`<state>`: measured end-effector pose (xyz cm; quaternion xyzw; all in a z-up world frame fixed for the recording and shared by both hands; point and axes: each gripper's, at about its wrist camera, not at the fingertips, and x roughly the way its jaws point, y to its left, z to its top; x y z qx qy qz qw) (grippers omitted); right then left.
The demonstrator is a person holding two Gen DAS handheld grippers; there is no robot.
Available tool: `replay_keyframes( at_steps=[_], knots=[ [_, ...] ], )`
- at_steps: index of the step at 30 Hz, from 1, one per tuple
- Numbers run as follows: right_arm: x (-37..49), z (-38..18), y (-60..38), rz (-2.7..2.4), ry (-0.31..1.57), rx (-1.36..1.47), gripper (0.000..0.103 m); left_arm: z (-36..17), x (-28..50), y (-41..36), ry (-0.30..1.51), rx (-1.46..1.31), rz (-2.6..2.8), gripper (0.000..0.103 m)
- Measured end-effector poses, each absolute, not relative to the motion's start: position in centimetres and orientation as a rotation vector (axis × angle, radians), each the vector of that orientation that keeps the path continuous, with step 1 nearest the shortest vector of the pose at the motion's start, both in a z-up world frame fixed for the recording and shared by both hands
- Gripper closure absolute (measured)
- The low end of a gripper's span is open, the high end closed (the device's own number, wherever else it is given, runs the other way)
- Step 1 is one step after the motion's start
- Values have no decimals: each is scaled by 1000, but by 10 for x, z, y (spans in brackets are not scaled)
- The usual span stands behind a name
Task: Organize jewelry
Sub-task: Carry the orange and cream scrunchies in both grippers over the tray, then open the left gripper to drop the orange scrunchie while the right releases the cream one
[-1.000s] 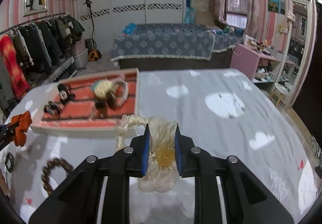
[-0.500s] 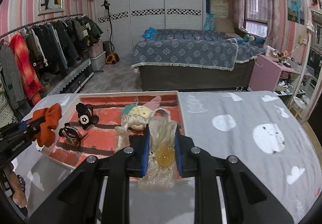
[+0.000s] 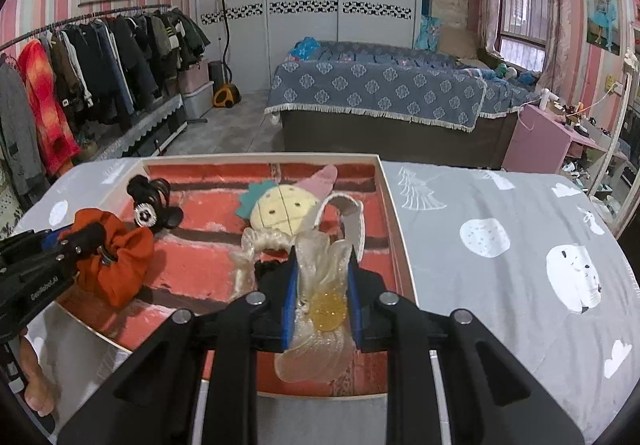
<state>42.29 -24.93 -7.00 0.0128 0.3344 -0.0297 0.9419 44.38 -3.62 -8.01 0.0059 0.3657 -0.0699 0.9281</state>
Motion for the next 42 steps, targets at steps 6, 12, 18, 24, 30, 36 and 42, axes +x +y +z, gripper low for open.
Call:
replay_keyframes(
  at_steps=[6,12,18,24,30,36,42],
  knots=[
    [430,-79,-245,-58,707,18,82,-86,447,-33,754,24,-134,83],
    [435,-88,-248,-65,738,19,82,-92,450,-30,765,28,-116,80],
    [436,-95,-251,-77,747,22,81,-95,447,-33,766,47,-107,75],
    [436,-96,-251,-68,753,27,73,-99,444,-36,765,68,-108,68],
    [432,-93,-247,-55,741,20,68,-99,442,-35,762,59,-109,61],
    [422,-80,-246,-54,687,6,49,-91,434,-31,718,38,-109,37],
    [413,-64,-247,-73,620,2,34,-79,425,-33,670,44,-117,21]
  ],
)
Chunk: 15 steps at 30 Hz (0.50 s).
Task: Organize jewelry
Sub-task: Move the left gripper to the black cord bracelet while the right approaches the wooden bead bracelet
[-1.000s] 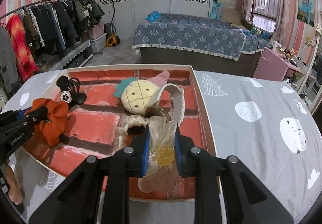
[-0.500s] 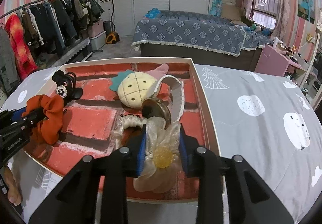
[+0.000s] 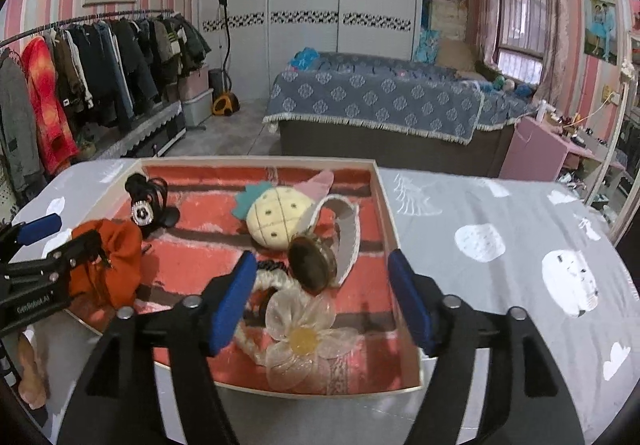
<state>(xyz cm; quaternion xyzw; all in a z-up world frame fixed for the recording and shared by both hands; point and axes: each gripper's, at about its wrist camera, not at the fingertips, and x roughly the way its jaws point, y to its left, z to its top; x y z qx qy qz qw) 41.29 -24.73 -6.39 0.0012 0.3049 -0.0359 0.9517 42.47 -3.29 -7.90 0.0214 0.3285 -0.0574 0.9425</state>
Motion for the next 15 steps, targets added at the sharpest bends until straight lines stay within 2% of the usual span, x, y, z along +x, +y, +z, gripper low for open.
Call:
replay_keyframes(
  at_steps=[8,11,15],
  knots=[
    [377,-35,-251,-117,551,21,20,-47,406,-27,629,17,-131,12],
    [354,-20,-248,-147,516,-5,15,-30,385,-22,593,22,-120,5],
    [308,4,-240,-182,452,-21,11,-8,344,-14,540,54,-123,5]
  ],
)
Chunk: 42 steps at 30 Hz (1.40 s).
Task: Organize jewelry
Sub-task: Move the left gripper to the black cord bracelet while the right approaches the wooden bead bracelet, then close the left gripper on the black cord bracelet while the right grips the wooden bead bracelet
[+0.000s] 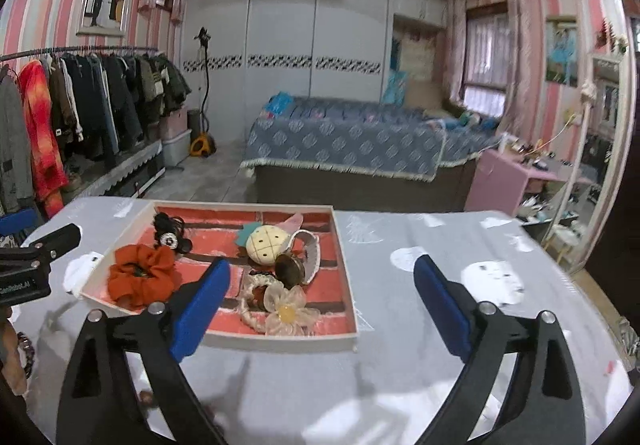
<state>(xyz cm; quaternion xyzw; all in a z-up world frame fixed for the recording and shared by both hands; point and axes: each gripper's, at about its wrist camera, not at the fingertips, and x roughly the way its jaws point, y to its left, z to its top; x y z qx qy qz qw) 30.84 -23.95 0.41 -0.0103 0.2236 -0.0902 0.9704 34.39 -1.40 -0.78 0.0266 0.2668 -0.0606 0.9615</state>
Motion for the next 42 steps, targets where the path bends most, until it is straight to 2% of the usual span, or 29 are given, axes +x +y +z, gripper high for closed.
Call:
replay_keyframes(
  at_steps=[5,7,9,19,32,38,40,42],
  knots=[
    [257,27,-226,-199,400,-32,10,6,291,2,501,73,-106,5],
    [232,34,-221,-183,378,-6,4,8,270,12,497,62,-113,5],
    [217,37,-215,-175,368,-2,4,6,250,21,495,55,-117,5],
    [175,23,-185,-167,387,-20,4,-9,206,69,532,19,-118,5],
    [191,-14,-168,-234,499,-9,4,-40,227,148,639,-5,-81,5],
    [215,-34,-165,-260,573,-27,4,-65,237,153,675,19,-78,5],
    [222,-42,-165,-259,601,-35,5,-72,239,152,687,35,-73,6],
    [230,-51,-166,-255,639,-40,12,-78,242,152,696,48,-69,12]
  ],
)
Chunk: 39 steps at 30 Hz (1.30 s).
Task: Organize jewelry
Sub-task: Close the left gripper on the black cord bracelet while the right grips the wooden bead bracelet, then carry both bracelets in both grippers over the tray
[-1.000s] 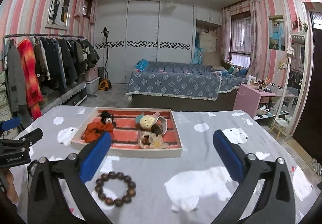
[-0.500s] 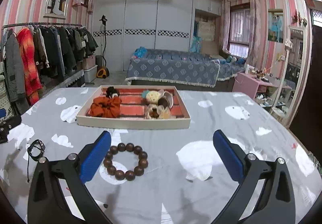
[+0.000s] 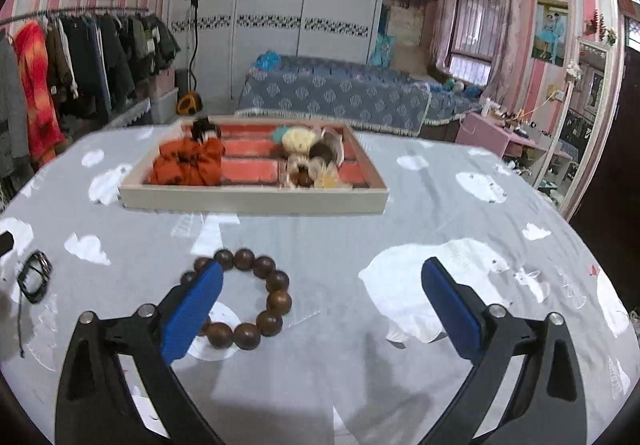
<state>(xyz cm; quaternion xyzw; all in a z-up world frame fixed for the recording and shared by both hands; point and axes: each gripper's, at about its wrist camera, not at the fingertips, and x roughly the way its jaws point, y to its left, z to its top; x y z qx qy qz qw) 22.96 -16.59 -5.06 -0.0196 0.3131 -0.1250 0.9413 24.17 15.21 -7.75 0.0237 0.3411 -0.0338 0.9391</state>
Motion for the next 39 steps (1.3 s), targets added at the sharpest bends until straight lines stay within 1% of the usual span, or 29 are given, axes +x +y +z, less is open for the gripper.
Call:
replay_keyframes(
  at_steps=[1,2,5,7,8,9,11,12,13,14,15,17,18,19,21,23,24,26,27,28,29,35,39],
  knots=[
    [233,-54,-166,-251,657,-39,19,-81,244,153,710,47,-72,14],
    [238,-59,-167,-246,682,-34,24,-83,245,153,718,43,-76,18],
    [248,-68,-170,-234,724,-20,30,-92,250,153,760,41,-83,27],
    [255,-75,-169,-226,752,-20,32,-98,253,152,782,56,-73,31],
    [258,-79,-168,-219,770,-23,36,-101,254,152,792,55,-78,37],
    [261,-83,-167,-213,782,-27,37,-103,256,151,804,52,-90,44],
    [266,-90,-164,-205,812,-37,42,-107,258,149,821,53,-102,51],
    [269,-93,-163,-203,823,-40,44,-110,260,148,831,58,-102,54],
    [271,-95,-162,-199,837,-40,48,-111,262,147,837,61,-103,55],
    [273,-97,-162,-193,847,-34,50,-112,263,146,847,62,-110,59],
    [275,-98,-163,-189,853,-30,50,-113,264,145,853,64,-114,62],
    [280,-101,-165,-181,872,-10,51,-116,267,144,867,64,-124,63],
    [281,-102,-167,-177,879,-1,52,-117,268,143,874,65,-130,65],
    [283,-104,-168,-169,887,10,57,-118,270,142,879,65,-134,67],
    [287,-105,-169,-162,895,21,59,-121,274,142,894,62,-145,74],
    [289,-106,-168,-150,897,26,68,-122,275,141,900,63,-146,78],
    [290,-106,-167,-142,898,25,70,-121,275,141,897,63,-145,81],
    [291,-106,-165,-132,898,23,78,-121,275,141,897,59,-147,85],
    [292,-107,-163,-125,900,22,79,-121,275,141,895,56,-148,91],
    [293,-107,-163,-120,900,22,81,-120,274,142,893,53,-151,93],
    [293,-107,-162,-115,900,22,83,-120,274,142,892,50,-154,94],
    [292,-106,-165,-104,892,34,84,-115,272,141,862,44,-150,96],
    [283,-95,-166,-98,828,34,84,-106,267,139,812,59,-130,97]
  ],
)
